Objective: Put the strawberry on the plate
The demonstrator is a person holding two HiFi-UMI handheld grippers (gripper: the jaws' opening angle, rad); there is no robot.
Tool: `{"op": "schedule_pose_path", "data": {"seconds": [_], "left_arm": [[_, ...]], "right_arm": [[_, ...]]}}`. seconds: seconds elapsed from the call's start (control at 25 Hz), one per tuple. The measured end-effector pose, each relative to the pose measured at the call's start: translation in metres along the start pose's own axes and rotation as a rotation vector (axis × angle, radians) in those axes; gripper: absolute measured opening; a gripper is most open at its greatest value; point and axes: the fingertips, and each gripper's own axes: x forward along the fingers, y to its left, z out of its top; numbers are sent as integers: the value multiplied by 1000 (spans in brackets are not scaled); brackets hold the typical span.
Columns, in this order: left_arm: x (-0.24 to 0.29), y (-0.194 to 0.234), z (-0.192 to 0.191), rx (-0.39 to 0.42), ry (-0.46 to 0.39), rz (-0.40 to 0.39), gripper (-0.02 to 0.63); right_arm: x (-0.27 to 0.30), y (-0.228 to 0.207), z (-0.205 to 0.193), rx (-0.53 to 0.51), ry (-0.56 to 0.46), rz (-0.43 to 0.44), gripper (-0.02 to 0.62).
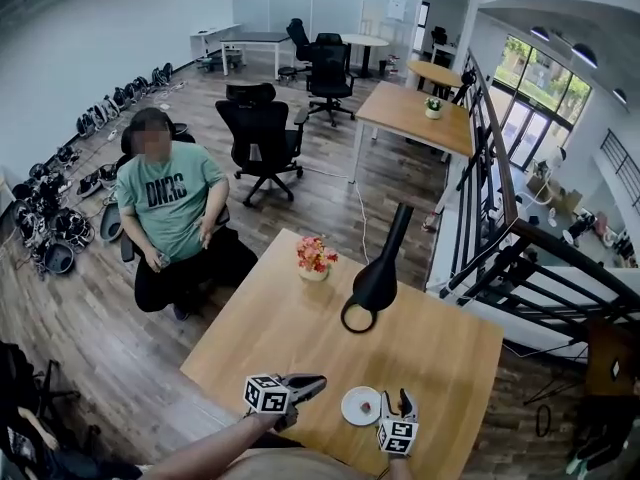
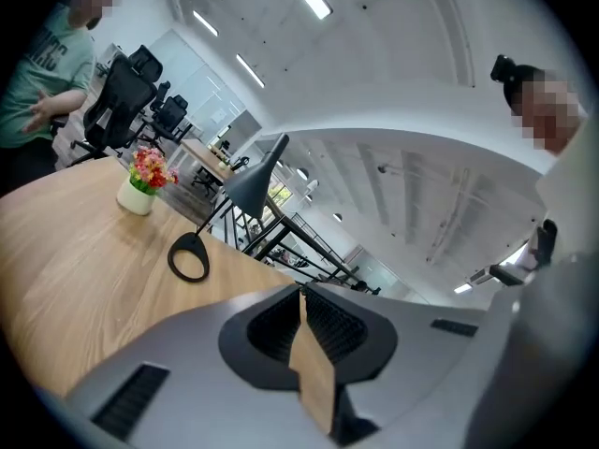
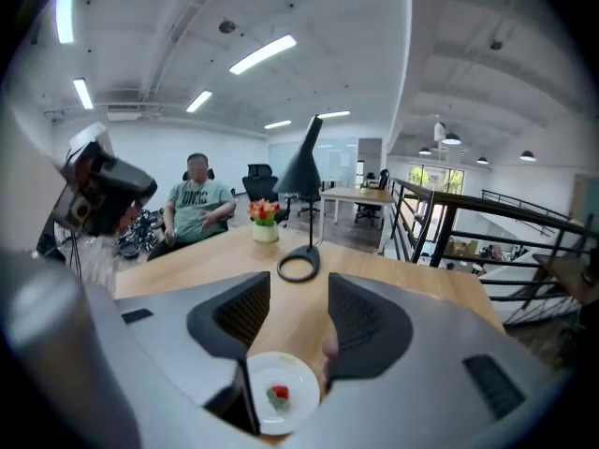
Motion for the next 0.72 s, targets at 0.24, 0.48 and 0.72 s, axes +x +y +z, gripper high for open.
{"op": "schedule_pose_path", "data": {"seconds": [0.24, 0.48, 0.72], "left_arm": [[-28, -3, 32, 72, -44, -46, 5], [-81, -11, 53, 159, -25, -85, 5], [-150, -24, 70, 284, -51, -88, 5]], "right_arm": [[-46, 23, 84, 148, -209, 28, 196], [-70, 80, 144, 178, -319, 47, 195], [-83, 162, 166, 194, -341, 94, 144]]}}
